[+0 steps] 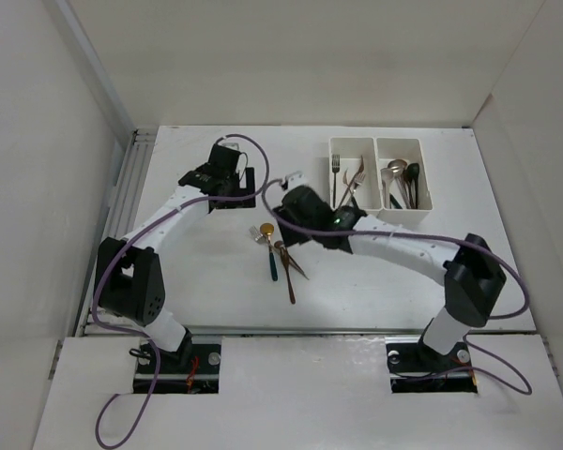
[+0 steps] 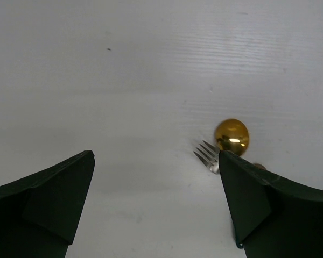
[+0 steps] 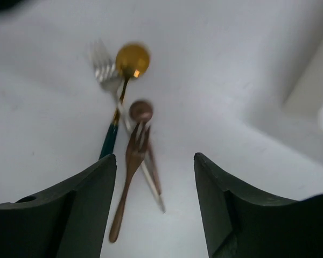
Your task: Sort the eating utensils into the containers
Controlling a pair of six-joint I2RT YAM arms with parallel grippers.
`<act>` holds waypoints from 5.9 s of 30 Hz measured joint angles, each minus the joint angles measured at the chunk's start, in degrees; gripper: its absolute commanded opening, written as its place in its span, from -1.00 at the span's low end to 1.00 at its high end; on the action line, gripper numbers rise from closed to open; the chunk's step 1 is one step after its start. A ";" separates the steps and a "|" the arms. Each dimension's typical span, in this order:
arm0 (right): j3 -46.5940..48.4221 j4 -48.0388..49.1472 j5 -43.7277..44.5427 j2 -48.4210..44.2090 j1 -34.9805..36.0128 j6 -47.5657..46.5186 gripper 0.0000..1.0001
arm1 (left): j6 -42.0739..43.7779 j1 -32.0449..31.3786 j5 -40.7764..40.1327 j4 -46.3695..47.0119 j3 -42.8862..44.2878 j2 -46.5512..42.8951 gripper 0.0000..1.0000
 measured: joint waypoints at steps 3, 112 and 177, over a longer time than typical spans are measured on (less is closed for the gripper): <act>-4.04 -1.31 -1.53 3.32 5.44 5.27 0.26 | -0.48 0.31 -6.43 0.09 0.04 0.00 1.00; 12.04 -6.27 8.28 -0.26 -25.70 -2.45 0.33 | 27.87 -12.50 -15.06 -3.61 10.43 21.97 -1.00; 1.68 19.45 -23.67 -2.58 -7.98 10.69 0.32 | -3.39 0.94 41.00 1.51 19.76 4.83 -1.00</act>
